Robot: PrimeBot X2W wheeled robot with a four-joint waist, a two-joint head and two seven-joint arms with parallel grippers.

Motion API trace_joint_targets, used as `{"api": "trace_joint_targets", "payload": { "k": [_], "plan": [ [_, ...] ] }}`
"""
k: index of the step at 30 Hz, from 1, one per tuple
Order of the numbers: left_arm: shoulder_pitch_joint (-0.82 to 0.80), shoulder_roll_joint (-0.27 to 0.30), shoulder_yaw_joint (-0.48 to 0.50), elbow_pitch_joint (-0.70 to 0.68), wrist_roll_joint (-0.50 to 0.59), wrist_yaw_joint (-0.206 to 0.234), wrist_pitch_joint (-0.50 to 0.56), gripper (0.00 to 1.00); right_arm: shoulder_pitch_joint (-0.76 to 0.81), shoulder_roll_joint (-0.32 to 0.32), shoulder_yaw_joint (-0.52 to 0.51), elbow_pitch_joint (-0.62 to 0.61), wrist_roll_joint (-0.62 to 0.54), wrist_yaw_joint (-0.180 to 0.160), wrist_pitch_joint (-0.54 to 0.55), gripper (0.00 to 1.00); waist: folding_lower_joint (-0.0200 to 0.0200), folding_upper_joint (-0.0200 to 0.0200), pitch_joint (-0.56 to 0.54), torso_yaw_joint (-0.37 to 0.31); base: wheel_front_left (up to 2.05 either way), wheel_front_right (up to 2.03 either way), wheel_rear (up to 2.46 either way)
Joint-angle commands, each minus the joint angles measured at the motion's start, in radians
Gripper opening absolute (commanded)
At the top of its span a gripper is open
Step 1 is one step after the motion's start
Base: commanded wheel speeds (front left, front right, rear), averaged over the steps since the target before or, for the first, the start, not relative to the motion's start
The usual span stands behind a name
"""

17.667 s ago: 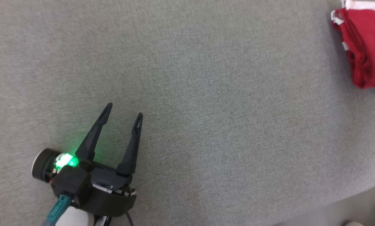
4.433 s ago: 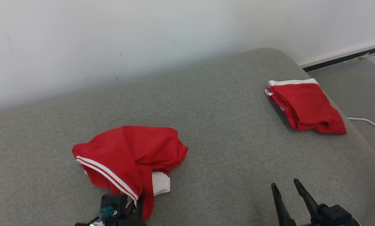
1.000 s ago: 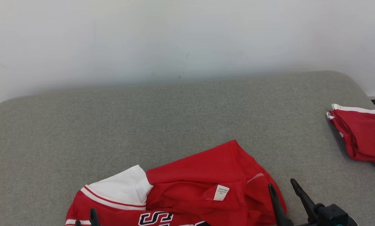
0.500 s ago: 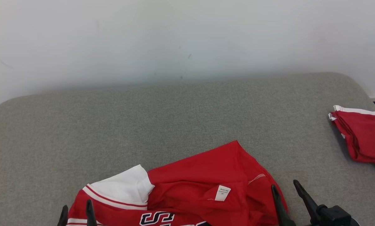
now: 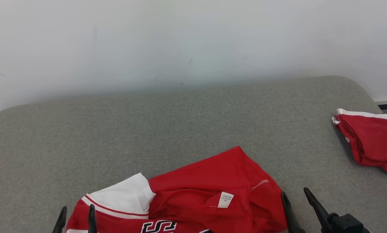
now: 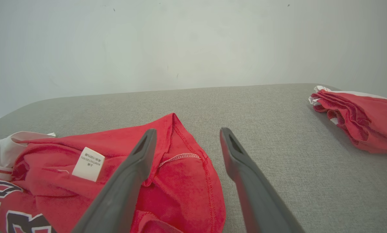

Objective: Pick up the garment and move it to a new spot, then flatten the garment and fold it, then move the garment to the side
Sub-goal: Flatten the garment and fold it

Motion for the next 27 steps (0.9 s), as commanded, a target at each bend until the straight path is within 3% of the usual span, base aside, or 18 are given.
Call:
{"api": "trace_joint_targets", "payload": {
  "k": [1, 11, 22, 27],
  "plan": [
    [0.019, -0.009, 0.012, -0.019, 0.016, -0.01, -0.003, 1.0, 0.013, 0.002, -0.001, 0.001, 0.002, -0.003, -0.005, 1.0, 0.0001, -0.0001, -0.003, -0.003, 0.0, 0.0, 0.0],
    [0.036, -0.04, 0.038, -0.037, 0.042, -0.042, -0.003, 1.0, 0.001, -0.009, 0.029, 0.017, 0.023, -0.003, 0.032, 1.0, 0.0001, -0.0001, -0.004, 0.004, 0.0, 0.0, 0.0],
    [0.017, -0.06, 0.04, -0.026, 0.059, -0.059, -0.003, 1.0, -0.108, -0.036, 0.189, 0.081, 0.143, -0.003, 0.255, 1.0, 0.0001, -0.0001, 0.017, 0.059, 0.0, 0.0, 0.0],
    [0.008, -0.064, 0.034, -0.026, 0.061, -0.064, -0.003, 1.0, -0.136, -0.033, 0.203, 0.113, 0.162, -0.003, 0.304, 1.0, 0.0001, -0.0001, 0.028, 0.085, 0.0, 0.0, 0.0]
  ]
}}
